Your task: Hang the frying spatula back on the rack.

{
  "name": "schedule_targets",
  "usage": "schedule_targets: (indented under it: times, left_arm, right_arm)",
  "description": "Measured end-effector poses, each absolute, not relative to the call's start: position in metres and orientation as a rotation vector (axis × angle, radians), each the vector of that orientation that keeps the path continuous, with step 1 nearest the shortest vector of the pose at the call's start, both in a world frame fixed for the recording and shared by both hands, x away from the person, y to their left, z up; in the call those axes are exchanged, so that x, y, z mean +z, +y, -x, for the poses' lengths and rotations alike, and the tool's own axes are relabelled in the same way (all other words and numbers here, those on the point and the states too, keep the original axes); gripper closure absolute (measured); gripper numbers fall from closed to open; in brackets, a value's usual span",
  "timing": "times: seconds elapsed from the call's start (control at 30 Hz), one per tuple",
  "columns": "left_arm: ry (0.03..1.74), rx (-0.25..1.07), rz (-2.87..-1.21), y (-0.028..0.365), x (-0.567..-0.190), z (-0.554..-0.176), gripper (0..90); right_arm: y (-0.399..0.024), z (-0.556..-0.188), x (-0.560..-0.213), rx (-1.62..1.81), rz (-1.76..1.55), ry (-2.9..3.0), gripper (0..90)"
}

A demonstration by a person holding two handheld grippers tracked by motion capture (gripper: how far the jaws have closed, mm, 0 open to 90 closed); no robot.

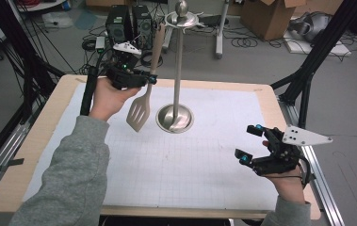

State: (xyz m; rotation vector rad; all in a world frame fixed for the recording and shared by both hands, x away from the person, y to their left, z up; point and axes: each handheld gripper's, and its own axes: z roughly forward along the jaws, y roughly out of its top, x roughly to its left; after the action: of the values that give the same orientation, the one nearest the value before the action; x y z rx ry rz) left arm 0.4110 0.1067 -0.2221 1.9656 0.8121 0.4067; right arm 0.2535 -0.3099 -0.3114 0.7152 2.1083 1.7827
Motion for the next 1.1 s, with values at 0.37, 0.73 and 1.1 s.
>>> schedule_targets:
  times: [0.37,0.73,1.1]
  left_arm:
    - [0.814,0.400,-1.962,0.100,-0.227,-0.418,77.4]
    - [0.826,0.407,-1.953,0.093,-0.229,-0.422,77.3]
    - [0.815,0.404,-1.948,0.091,-0.231,-0.424,76.8]
  right_arm:
    - [-0.312,-0.253,-0.311,1.789,-0.713,2.102,6.9]
    - [-0.313,-0.252,-0.311,1.793,-0.717,2.099,6.8]
    - [-0.316,-0.251,-0.312,1.788,-0.728,2.094,6.9]
